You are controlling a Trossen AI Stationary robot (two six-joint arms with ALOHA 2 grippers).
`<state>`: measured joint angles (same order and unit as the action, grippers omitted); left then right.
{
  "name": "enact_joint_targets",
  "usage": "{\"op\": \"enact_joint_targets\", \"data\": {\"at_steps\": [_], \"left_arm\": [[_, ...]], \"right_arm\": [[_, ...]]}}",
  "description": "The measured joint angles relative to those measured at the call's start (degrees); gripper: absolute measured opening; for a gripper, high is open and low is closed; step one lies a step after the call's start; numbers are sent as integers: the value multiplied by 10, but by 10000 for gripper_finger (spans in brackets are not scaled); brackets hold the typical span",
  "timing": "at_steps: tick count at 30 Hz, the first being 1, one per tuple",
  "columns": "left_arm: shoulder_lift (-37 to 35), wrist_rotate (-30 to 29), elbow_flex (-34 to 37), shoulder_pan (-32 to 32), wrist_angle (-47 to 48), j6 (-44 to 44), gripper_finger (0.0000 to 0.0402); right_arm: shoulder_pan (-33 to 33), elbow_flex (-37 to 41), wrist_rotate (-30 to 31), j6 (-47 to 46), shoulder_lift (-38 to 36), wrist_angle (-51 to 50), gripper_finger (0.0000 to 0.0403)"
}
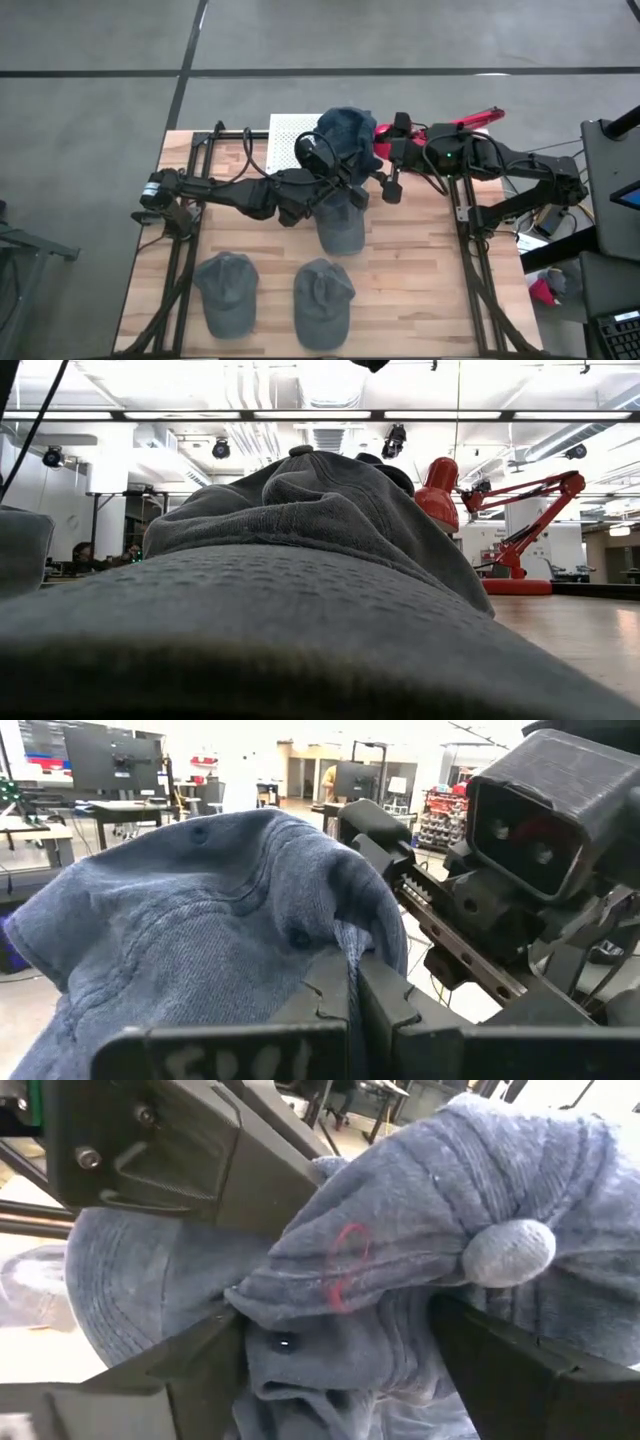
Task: Pick & Place hat
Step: Stack the gray cap on the top of the other gray cap on the shelf
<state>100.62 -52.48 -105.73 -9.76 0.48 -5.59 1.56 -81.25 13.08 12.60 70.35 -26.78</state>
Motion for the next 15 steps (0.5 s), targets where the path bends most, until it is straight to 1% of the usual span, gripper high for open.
{"op": "enact_joint_targets", "data": {"at_steps": [2, 5, 14, 15], "left_arm": [[0, 1, 0, 0, -2, 0, 0], [0, 3, 0, 0, -4, -1, 0], [0, 6, 0, 0, -2, -4, 0], [0, 6, 0, 0, -2, -4, 0]], "right_arm": [[0, 0, 0, -2, 0, 6, 282], [0, 1, 2, -2, -2, 16, 235], [0, 1, 3, 12, -1, 36, 42], [0, 1, 3, 14, -1, 36, 25]]}}
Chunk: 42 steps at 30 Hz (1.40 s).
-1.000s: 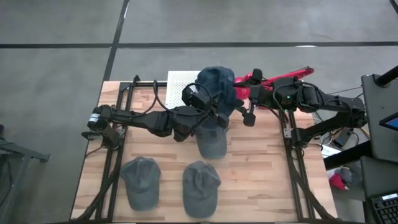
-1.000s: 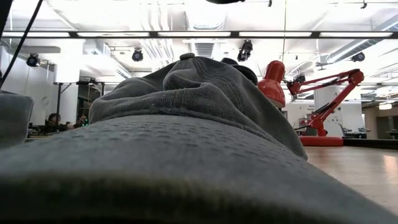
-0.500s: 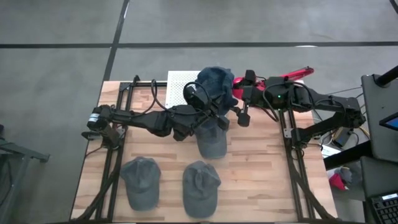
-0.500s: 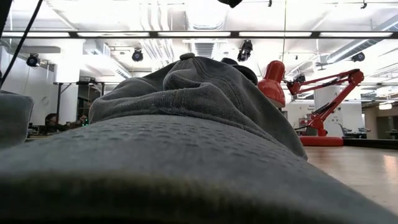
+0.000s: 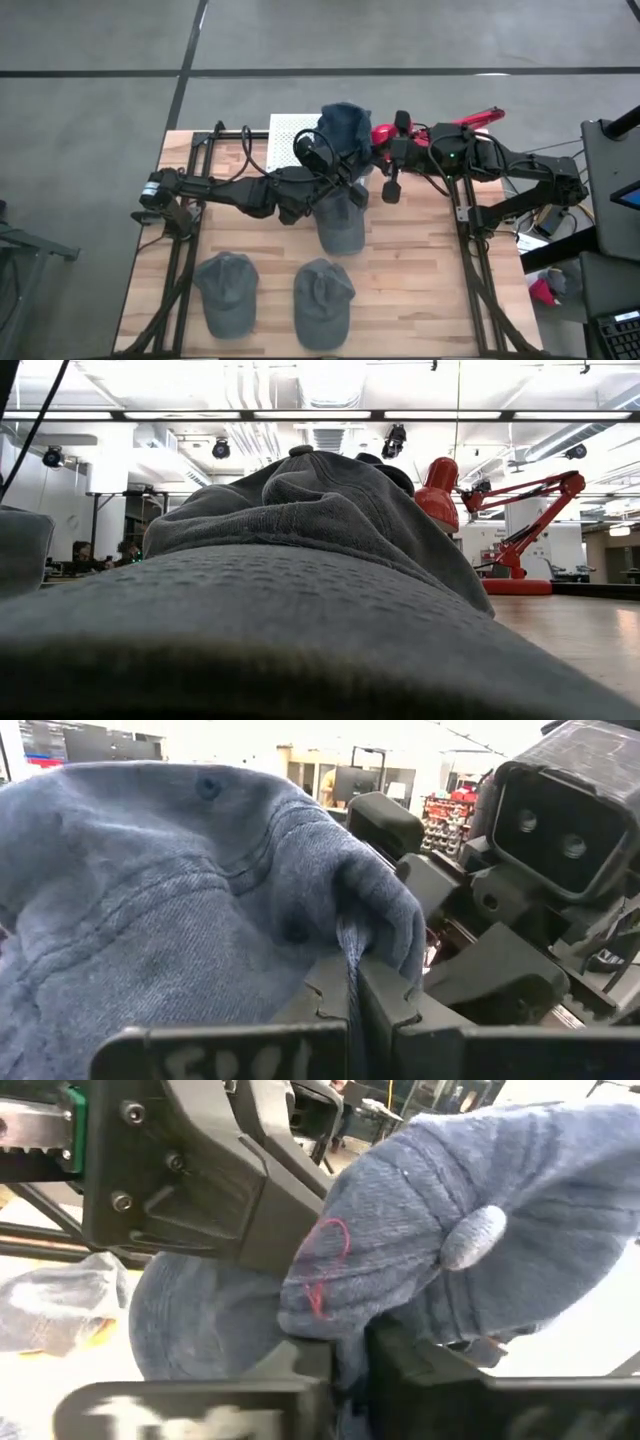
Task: Pick & Place hat
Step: Stack the gray cap on the top of the other gray cap on the shelf
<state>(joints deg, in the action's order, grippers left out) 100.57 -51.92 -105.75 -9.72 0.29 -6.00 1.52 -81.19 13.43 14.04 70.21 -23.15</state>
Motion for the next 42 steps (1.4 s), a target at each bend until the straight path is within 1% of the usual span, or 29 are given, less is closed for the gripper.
{"op": "enact_joint_targets", "data": {"at_steps": [4, 7, 11, 14, 18, 23, 25, 28, 31, 42], "left_arm": [[0, 1, 0, 0, 0, 0, 0], [0, 3, 0, 0, 0, -1, 1], [0, 5, 0, 0, 2, -12, 15], [-1, 21, 0, 0, 2, -11, 28], [-7, 30, 0, -4, 4, -10, 45], [-22, 34, 0, -12, 6, 4, 52], [-32, 33, 0, -20, 13, 21, 52], [-46, 32, 0, -36, 38, 42, 53], [-61, 27, 0, -51, 80, 40, 53], [-77, -38, 0, -92, 293, -88, 53]], "right_arm": [[0, 0, 4, 1, -4, 0, 14], [0, 0, 22, 3, -12, -2, 11], [5, 0, 33, 12, -27, -6, 10], [15, 0, 33, 12, -44, -10, 10], [33, 0, 37, 12, -67, -38, 9], [56, 0, 28, 12, -87, -63, 9], [67, 0, 2, 17, -92, -72, 9], [93, -1, -72, 36, -94, -85, 9], [122, -1, -138, 49, -85, -97, 9], [229, -4, -361, 138, -41, -111, 8]]}}
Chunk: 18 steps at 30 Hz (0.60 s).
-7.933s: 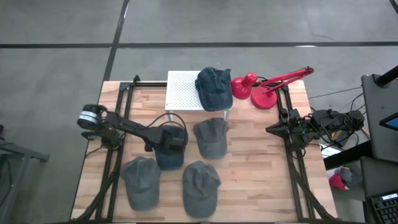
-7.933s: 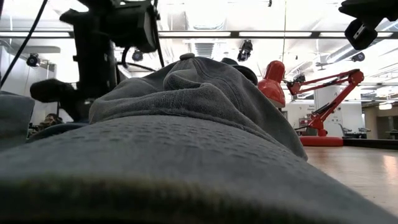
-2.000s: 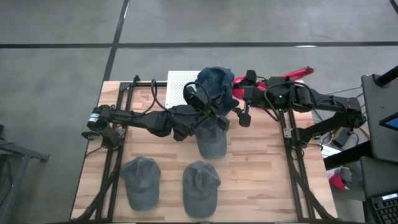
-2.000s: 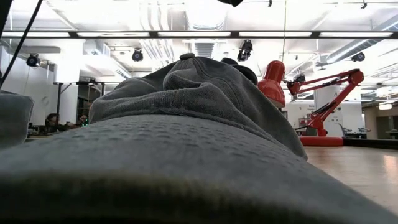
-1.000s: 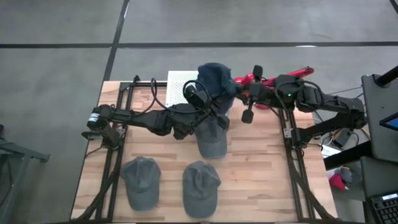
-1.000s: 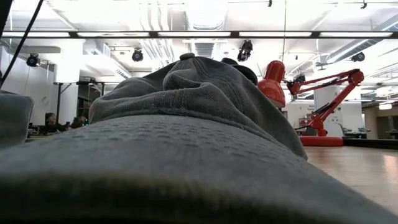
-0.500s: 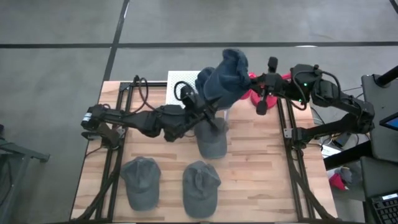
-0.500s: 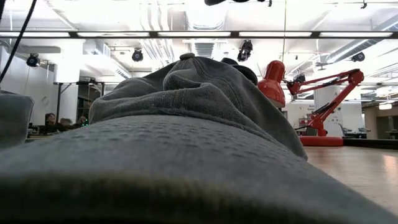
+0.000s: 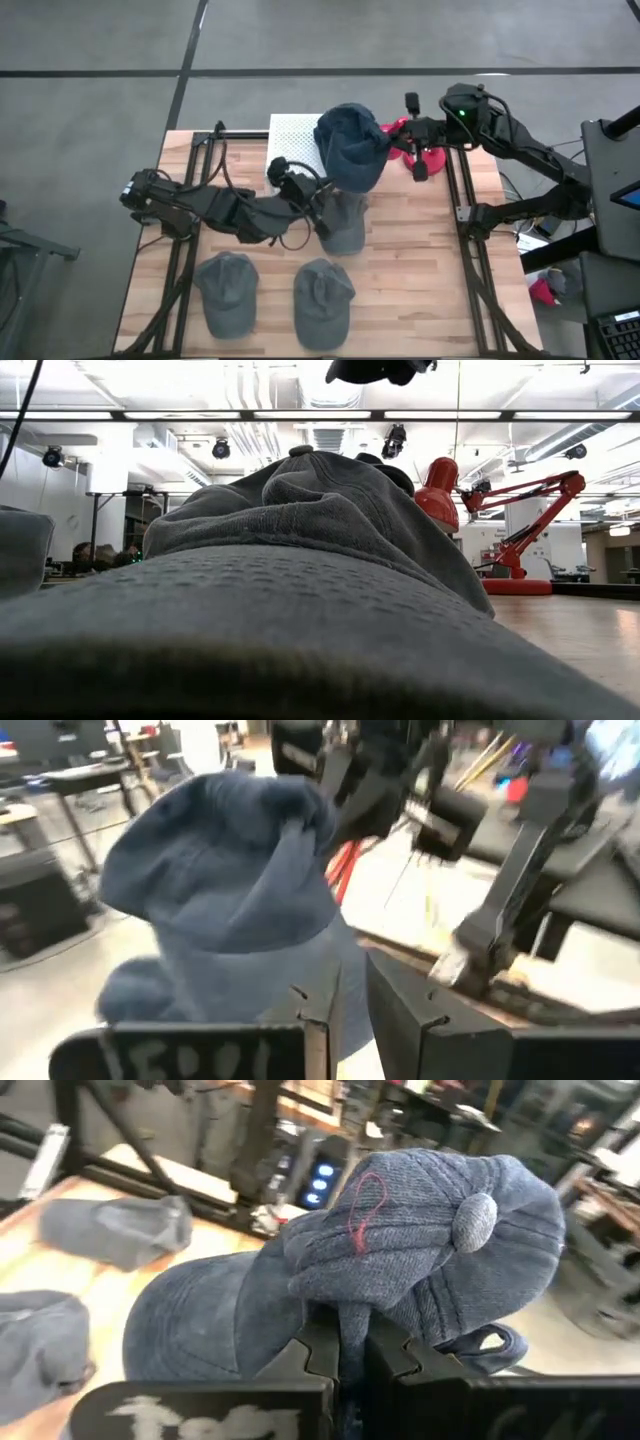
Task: Pick & Place hat
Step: Stack the gray cap on the top of the other gray cap on the shelf
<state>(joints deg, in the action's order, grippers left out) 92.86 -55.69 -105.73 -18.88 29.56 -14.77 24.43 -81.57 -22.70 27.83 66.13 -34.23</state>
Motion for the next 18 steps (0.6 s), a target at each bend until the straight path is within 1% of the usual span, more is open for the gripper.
{"op": "enact_joint_targets", "data": {"at_steps": [3, 7, 12, 16, 18], "left_arm": [[0, -41, 0, -5, 65, -46, 53], [-1, -86, 0, -6, 149, -115, 53], [-4, -101, 0, -6, 247, -198, 53], [-8, -109, 0, -6, 331, -273, 53], [-10, -119, 0, -6, 371, -310, 53]], "right_arm": [[26, -20, -42, 14, 24, -8, 8], [56, -71, -78, 46, 68, -59, 8], [88, -148, -135, 91, 135, -138, 8], [114, -220, -145, 121, 191, -200, 8], [128, -255, -178, 139, 217, -232, 8]]}}
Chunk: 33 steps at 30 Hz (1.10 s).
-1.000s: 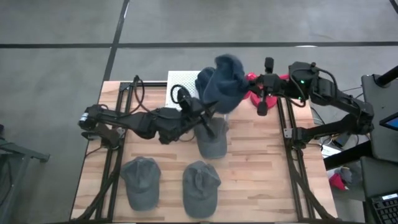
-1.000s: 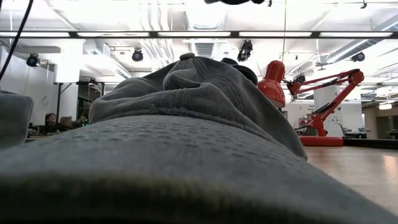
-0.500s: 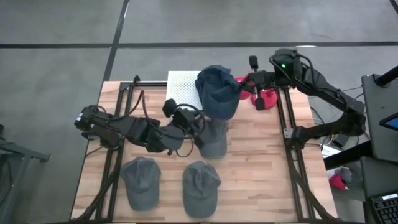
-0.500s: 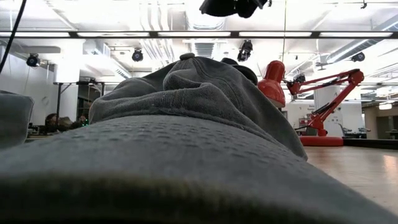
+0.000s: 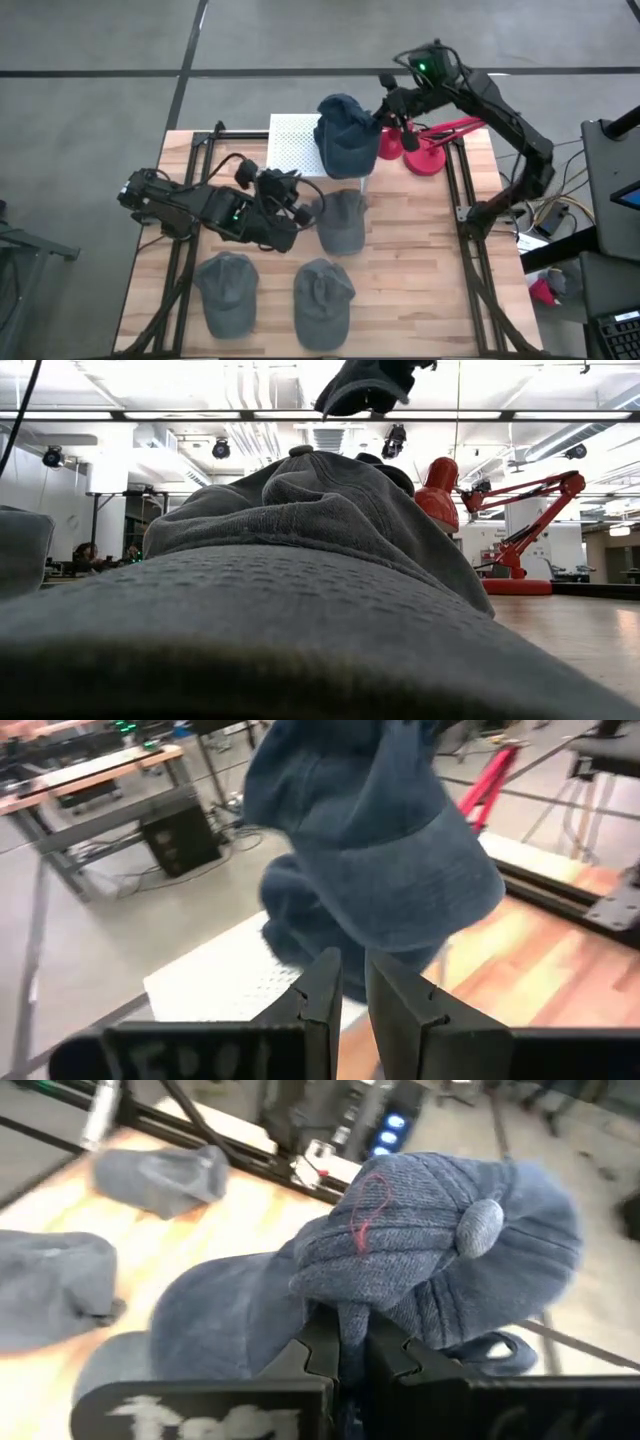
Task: Pick & Place hat
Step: Stack the gray cap on the top of the other gray cap on the shelf
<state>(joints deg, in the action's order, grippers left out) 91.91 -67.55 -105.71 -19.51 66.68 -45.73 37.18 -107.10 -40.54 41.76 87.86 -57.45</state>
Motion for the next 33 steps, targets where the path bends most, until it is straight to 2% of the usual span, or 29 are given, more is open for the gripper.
{"op": "enact_joint_targets", "data": {"at_steps": [3, 5, 13, 18, 26, 33], "left_arm": [[-1, -10, 0, 0, 53, -48, 53], [-1, -14, 0, 0, 82, -70, 53], [-1, -28, 1, 0, 185, -160, 53], [-1, -36, 1, 0, 220, -194, 53], [-1, -39, 1, 0, 221, -195, 53], [-1, -39, 1, 0, 221, -197, 53]], "right_arm": [[20, -50, -61, 17, 37, -42, 8], [31, -78, -80, 18, 59, -64, 8], [50, -150, -80, 78, 125, -161, 8], [50, -157, -80, 111, 147, -174, 8], [52, -151, -80, 157, 157, -174, 8], [58, -149, -79, 160, 171, -177, 8]]}}
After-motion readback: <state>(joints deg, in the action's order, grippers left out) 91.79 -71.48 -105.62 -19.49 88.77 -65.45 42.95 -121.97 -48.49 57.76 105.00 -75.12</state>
